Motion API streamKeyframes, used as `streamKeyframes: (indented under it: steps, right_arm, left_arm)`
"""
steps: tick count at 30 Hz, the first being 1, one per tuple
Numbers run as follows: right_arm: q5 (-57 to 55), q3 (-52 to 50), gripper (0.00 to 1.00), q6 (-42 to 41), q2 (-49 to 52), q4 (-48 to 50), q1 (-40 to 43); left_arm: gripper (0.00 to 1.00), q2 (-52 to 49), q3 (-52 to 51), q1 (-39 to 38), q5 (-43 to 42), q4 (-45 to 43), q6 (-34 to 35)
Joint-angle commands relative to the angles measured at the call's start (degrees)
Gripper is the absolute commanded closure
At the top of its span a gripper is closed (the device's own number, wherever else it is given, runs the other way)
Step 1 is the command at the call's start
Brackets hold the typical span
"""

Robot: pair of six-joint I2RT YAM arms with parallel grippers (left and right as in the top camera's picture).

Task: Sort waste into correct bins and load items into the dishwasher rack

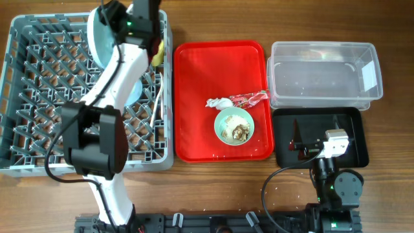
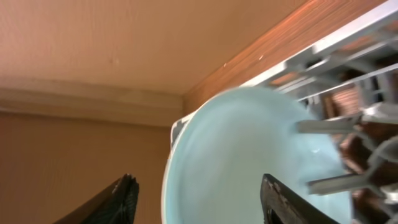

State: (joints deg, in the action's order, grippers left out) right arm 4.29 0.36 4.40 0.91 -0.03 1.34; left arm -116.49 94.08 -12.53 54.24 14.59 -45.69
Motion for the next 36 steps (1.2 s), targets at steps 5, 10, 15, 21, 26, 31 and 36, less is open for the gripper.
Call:
streamKeyframes:
  steps: [5,10,15,21,26,31,36]
  right_arm:
    - [0.09,-0.07,0.00,-0.02,0.11,0.17,0.35]
    - [0.07,-0.07,0.00,-0.02,0.11,0.15,0.35]
    - [0.09,-0.07,0.00,-0.02,0.11,0.17,0.35]
    - [0.09,-0.07,0.01,-0.02,0.11,0.17,0.35]
    - [0.07,-0.07,0.00,-0.02,0.11,0.17,0.35]
    - [0.31,-0.07,0.00,-0.11,0.11,0.17,0.35]
    - [0.74,0.04,0.00,-17.77,0.11,0.50,0.35]
  left_arm:
    - [0.33,9.77,0.55,-5.38,-1.16,0.13,23.19]
    - [0.01,28.13,0.55,-3.43,-44.30,24.39,54.99]
    - [0.00,36.68,0.55,-0.46,-53.35,37.20,58.36]
    - [0.00,36.54,0.55,-0.46,-53.35,37.40,58.36]
    - [0.00,36.54,0.55,-0.46,-53.35,37.40,58.36]
    - [0.00,36.54,0.55,-0.46,-53.35,37.40,58.36]
    - [0.00,36.54,0.55,-0.46,-53.35,37.40,58.36]
